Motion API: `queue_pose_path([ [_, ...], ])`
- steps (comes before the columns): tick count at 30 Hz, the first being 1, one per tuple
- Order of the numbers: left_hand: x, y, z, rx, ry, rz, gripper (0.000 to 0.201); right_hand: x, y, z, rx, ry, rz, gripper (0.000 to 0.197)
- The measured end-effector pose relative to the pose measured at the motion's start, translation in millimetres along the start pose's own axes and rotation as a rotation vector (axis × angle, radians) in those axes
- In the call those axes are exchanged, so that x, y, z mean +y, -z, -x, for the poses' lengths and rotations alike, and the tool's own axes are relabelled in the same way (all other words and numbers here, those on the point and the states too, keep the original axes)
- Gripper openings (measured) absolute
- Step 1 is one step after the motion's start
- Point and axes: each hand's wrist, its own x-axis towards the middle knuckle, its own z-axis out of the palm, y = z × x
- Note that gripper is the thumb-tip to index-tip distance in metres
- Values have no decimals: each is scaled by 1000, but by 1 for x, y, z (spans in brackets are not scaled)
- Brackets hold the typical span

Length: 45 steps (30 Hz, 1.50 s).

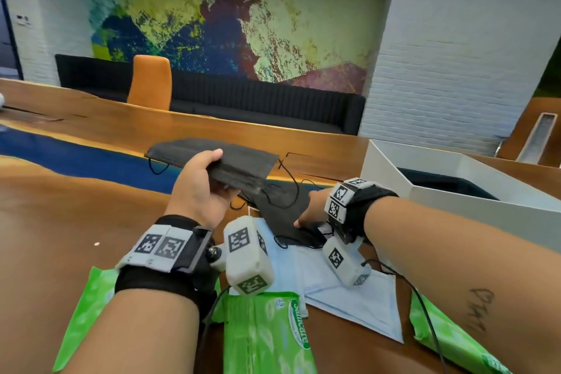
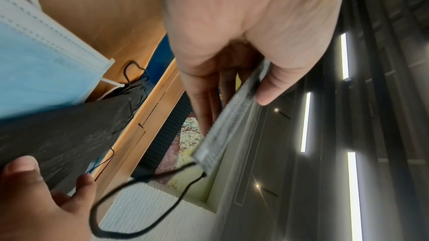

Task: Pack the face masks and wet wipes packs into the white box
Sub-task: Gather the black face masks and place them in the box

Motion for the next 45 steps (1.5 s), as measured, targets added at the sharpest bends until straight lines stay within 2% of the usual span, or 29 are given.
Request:
queue_pose_path([
  [1,1,1,-2,10,2,9,14,0,0,0,1,-1,-4,69],
  [4,1,3,-5,31,4,4,12,2,1,-4,9,-5,-20,45],
  [6,1,5,-9,61,-1,12,15,2,0,-8,16,-2,-68,41],
  [10,1,15,-18,136,-37,-18,39,3,0,-10,27,22,-206,33],
  [12,1,17,-22,164,-82,-110,57,5,1,-10,54,23,-301,32],
  [13,1,17,-24,177,-104,-157,60,7,2,-10,82,19,-357,34],
  [18,-3,22,-31,186,-63,-204,51,14,13,0,249,-11,-688,40],
  [26,-8,25,-32,231,42,-310,50,35,25,23,503,101,-1158,16],
  [28,-10,22,-28,237,86,-276,40,35,25,32,509,161,-1294,15],
  [31,-11,10,-18,162,143,-186,33,31,24,44,420,237,-1451,14],
  [33,-10,-2,-3,65,179,-147,41,26,20,51,350,281,-1519,13],
  [36,-11,-14,11,-101,219,-116,78,16,13,56,264,317,-1576,16],
  [38,-11,-17,18,-167,214,-125,84,10,7,57,218,297,-1586,23],
  [40,-15,-21,25,-206,170,-163,69,6,2,55,170,254,-1535,34],
  [42,-19,-23,27,-197,69,-231,44,6,-2,54,151,223,-1421,45],
  [43,-19,-24,28,-168,5,-290,37,8,-3,55,171,207,-1348,49],
  [45,-20,-25,28,-140,-73,-384,36,12,-5,60,269,181,-1225,57],
])
